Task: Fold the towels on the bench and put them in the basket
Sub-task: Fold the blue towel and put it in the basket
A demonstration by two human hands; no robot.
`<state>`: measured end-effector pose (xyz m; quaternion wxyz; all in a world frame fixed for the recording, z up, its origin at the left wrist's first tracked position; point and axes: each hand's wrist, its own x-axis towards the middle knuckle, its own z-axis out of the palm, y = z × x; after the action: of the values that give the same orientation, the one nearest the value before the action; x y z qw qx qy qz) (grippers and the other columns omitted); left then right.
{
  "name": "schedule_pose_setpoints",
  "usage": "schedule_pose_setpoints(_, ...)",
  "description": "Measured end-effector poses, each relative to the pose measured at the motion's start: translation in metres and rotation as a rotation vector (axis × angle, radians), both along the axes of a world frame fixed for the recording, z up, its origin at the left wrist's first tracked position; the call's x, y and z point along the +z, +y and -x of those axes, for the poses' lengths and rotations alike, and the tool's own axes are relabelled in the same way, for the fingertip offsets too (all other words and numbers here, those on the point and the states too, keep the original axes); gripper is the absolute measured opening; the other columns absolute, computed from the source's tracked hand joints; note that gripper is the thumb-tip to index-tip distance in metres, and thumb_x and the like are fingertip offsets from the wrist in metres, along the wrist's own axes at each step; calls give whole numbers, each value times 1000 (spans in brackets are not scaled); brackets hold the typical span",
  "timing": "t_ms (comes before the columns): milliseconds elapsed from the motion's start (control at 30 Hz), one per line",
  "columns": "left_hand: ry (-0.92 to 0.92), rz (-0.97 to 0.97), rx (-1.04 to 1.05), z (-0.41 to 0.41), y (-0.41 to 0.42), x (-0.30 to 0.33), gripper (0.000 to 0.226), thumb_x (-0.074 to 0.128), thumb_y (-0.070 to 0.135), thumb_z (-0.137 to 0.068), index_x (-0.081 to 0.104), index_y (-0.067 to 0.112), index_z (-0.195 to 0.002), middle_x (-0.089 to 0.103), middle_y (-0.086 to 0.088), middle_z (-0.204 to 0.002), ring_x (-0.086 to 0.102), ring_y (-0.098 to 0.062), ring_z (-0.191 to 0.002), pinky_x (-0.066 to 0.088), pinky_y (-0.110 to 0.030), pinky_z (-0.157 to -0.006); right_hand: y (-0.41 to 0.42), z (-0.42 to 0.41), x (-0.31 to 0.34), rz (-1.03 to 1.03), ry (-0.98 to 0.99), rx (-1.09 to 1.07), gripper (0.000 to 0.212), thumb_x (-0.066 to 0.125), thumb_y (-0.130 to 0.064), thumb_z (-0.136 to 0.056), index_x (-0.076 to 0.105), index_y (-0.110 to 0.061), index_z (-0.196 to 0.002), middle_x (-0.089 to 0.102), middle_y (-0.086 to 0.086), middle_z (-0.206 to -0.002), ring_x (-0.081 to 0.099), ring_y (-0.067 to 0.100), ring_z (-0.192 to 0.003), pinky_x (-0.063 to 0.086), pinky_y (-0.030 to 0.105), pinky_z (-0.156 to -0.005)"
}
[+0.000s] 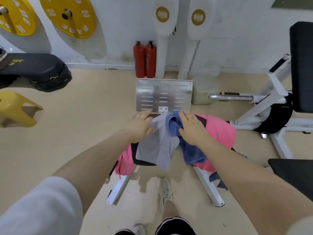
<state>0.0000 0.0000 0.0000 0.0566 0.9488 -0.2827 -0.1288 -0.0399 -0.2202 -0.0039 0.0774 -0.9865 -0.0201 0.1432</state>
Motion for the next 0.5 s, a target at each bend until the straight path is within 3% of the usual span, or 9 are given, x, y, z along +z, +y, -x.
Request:
schedule_pose_setpoints(133, 226, -124, 21, -28, -28, -21, 55, 34, 41, -98, 27, 13, -144, 17, -7, -156, 16, -23, -144, 16, -35, -117, -22, -37, -16, -98, 163, 9, 64, 39, -18, -99, 0, -16, -150, -1, 5, -159, 8, 25, -145, 18, 36, -114)
schedule_pose_setpoints(233, 426, -162, 53, -39, -47, -36, 59, 40, 47, -94, 32, 14, -143, 26, -5, -151, 29, -25, -137, 29, -37, -110, -38, -59, -41, -86, 325, 20, 76, 46, -33, -96, -5, -20, -150, -2, 10, -159, 13, 31, -144, 25, 42, -113)
schedule_pose_setpoints(333, 431, -145, 106, -47, -54, -43, 64, 52, 47, -88, 33, 16, -141, 29, -4, -146, 31, -25, -131, 37, -41, -105, -46, -72, -64, -56, 435, 56, 84, 51, -45, -90, -5, -27, -149, 8, 15, -157, 29, 35, -137, 37, 42, -104)
schedule_pose_setpoints(433, 416, -177, 96, -53, -56, -48, 66, 57, 39, -86, 30, 19, -142, 30, -4, -141, 32, -24, -127, 40, -38, -99, -46, -81, -78, -26, 375, 207, 80, 52, -46, -89, 2, -32, -150, 39, 12, -141, 51, 32, -113, 42, 36, -83)
schedule_pose_setpoints(500, 408, -184, 98, -56, -56, -52, 65, 57, 32, -86, 28, 20, -144, 30, -4, -141, 32, -25, -127, 39, -35, -99, -44, -84, -86, 14, 330, 264, 79, 53, -45, -88, 6, -32, -149, 47, 11, -129, 54, 32, -104, 41, 37, -79)
